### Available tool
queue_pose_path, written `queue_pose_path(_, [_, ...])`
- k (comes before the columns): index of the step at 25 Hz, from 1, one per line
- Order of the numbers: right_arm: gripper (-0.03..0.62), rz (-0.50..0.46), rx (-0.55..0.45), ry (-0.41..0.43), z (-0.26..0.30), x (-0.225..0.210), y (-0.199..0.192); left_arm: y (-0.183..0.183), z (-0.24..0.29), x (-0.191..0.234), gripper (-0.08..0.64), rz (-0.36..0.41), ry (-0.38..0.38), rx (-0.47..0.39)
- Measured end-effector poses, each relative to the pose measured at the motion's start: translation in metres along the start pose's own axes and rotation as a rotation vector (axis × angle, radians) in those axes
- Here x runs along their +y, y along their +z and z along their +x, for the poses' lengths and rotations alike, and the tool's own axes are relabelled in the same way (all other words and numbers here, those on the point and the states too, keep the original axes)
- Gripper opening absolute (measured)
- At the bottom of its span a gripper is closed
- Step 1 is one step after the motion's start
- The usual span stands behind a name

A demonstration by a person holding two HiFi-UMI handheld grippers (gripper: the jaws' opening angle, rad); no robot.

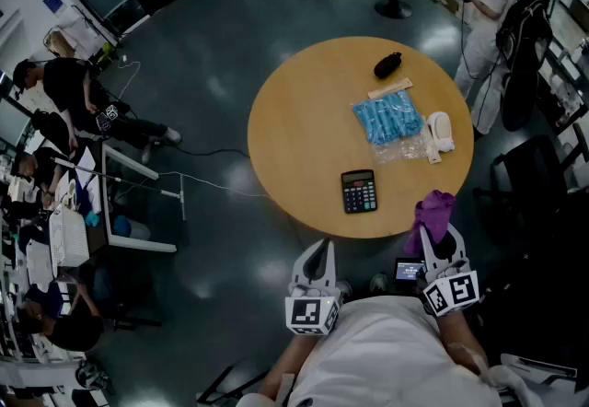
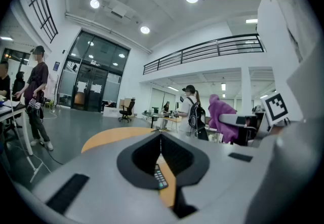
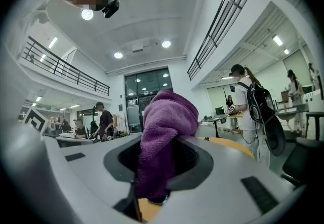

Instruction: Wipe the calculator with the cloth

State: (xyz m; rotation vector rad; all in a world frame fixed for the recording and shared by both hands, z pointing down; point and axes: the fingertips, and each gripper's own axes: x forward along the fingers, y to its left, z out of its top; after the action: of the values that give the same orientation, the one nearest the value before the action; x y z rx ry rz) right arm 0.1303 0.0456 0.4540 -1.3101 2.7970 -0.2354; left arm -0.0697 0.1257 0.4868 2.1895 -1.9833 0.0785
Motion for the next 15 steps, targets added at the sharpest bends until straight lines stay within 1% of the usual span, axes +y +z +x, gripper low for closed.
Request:
queue_pose_path(10, [0.12, -0.017, 0.006, 0.034, 0.0, -0.003, 0.005, 0.001, 0.005, -0.009, 0.008, -0.015, 0.003, 0.005])
queue_pose_path(15, [0.12, 0.043, 0.001, 0.062, -0.004, -0.007, 0.004, -0.007, 0.005, -0.015, 0.008, -0.014, 0.017, 0.033])
